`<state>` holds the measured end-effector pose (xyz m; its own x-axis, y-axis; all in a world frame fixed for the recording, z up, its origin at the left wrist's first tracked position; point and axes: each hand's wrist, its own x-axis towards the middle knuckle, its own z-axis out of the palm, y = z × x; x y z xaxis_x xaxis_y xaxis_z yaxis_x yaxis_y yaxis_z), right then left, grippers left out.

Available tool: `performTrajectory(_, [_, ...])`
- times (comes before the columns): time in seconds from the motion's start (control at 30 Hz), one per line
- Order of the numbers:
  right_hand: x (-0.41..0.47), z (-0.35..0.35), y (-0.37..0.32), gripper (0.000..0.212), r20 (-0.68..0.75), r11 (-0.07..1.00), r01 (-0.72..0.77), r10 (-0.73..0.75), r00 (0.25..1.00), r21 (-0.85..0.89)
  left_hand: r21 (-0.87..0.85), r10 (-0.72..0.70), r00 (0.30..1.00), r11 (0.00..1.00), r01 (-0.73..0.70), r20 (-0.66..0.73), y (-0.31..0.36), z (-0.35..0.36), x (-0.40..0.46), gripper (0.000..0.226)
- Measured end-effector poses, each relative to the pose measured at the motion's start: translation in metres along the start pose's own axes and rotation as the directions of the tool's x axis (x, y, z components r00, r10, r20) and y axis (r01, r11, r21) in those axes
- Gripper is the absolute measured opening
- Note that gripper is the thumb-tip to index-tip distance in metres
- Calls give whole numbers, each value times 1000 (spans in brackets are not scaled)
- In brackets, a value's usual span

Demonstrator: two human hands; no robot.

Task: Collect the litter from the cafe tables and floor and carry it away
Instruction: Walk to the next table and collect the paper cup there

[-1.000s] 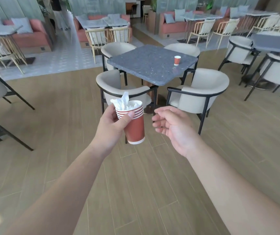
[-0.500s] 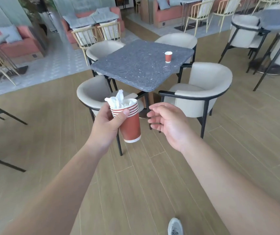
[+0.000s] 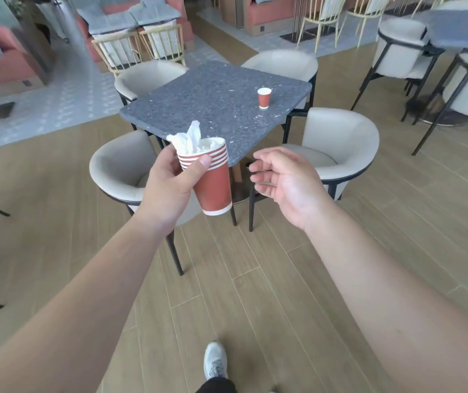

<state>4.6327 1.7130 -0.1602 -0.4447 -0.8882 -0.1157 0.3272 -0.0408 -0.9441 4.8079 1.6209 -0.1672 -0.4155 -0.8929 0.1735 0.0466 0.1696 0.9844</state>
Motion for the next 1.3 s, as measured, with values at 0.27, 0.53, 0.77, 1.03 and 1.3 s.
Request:
performTrajectory(0.27, [122, 16, 6, 9, -35, 997, -16, 14, 999, -70, -86, -18, 1000, 996, 19, 4, -46, -9, 131, 47])
performTrajectory(0.53, [283, 51, -10, 6, -150, 990, -55, 35, 988, -131, -131, -71, 997, 988, 76, 43, -89, -24, 310, 66])
performTrajectory(0.77, [383, 64, -20, 8, -193, 987, -45, 15, 981, -152, -89, -36, 994, 995, 46, 105, -105, -26, 425, 51])
performTrajectory(1.03, [464, 26, -21, 13, -232, 989, -43, 8, 973, -144, -23, -94, 979, 995, 100, 179, -134, 11, 505, 67])
performTrajectory(1.3, [576, -44, -15, 9, -213, 995, -95, 89, 973, -20, 64, -174, 979, 984, 168, 106, -175, 78, 589, 63])
